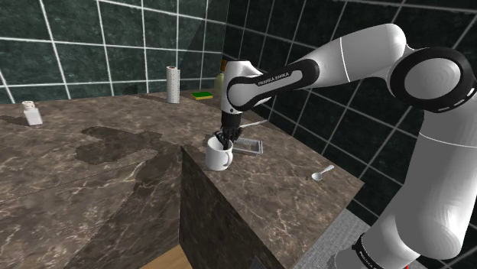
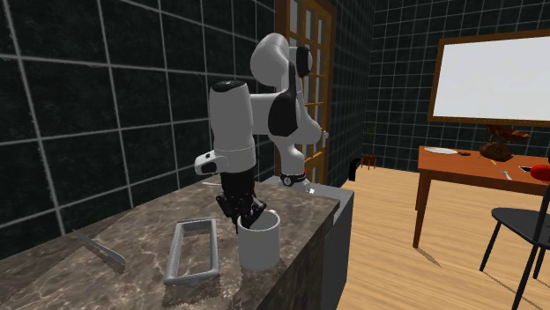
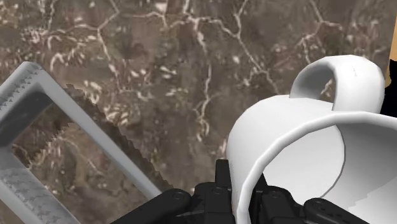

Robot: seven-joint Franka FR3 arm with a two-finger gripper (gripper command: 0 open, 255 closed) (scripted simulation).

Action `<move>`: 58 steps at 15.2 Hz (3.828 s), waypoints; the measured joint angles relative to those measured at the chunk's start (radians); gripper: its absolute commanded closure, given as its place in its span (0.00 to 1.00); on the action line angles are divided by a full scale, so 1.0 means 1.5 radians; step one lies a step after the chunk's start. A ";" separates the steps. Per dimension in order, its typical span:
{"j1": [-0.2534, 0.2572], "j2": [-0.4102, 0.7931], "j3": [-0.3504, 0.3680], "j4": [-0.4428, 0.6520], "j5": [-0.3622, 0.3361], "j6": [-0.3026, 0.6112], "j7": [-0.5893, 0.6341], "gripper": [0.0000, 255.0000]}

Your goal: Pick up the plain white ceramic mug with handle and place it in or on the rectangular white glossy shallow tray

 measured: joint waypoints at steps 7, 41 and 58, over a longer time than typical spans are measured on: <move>0.000 -0.011 0.001 0.011 0.002 -0.022 -0.001 1.00; -0.105 0.020 -0.063 0.196 0.006 -0.177 -0.173 1.00; -0.105 0.047 -0.064 0.129 0.004 -0.083 -0.172 1.00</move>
